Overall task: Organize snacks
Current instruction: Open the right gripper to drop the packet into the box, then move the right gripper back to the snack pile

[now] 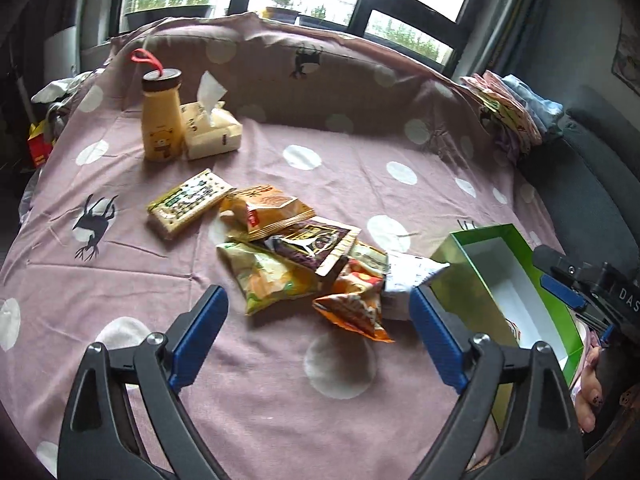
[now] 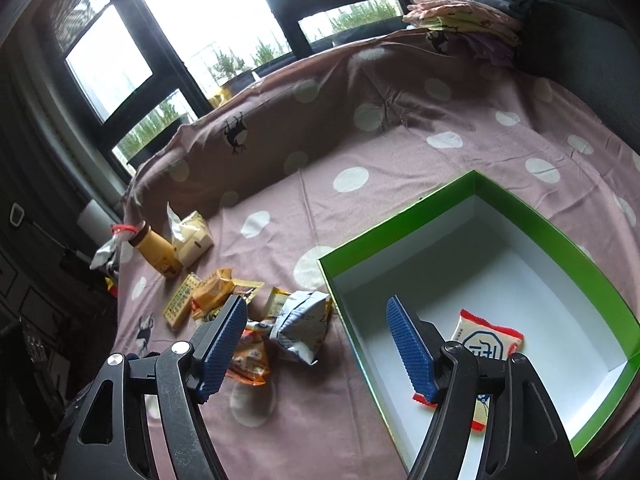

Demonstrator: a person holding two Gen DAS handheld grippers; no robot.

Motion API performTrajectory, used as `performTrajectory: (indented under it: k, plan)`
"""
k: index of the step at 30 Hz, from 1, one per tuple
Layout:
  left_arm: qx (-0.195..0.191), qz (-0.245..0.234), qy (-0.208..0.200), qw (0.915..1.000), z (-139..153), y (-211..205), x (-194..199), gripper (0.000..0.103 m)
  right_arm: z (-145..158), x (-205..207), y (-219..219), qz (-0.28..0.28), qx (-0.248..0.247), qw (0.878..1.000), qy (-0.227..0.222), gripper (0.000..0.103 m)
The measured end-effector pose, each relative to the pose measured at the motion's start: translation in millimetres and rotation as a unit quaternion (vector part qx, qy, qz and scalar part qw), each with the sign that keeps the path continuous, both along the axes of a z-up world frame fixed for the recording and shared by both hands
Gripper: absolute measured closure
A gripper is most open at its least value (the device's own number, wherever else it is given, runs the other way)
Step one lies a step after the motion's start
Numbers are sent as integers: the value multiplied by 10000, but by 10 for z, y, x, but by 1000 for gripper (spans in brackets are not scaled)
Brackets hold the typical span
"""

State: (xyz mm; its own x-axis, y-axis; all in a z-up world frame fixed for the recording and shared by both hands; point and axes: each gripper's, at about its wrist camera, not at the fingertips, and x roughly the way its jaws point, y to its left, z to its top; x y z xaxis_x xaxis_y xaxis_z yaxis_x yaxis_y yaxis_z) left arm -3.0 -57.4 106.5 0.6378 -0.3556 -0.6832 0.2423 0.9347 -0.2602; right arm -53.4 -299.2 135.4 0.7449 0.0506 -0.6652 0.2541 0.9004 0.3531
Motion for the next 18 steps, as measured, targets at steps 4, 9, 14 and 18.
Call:
performTrajectory:
  k: [4,9,14,18]
  plan:
    - [238,119,206,9994,-187,94,89,9,-89,145,228,376,-83,9991,183,30]
    - [202,246,430,9986,-354,288,168,9,-312,321,362,855,375,9944,496,30]
    - [29,427,694,9967,-457,435,233,9,-420,424,525,906,271,9924,793,30]
    - [5,511,828,9953,-483,468,257,9,-532,541,654,1020,504,9891,930,30]
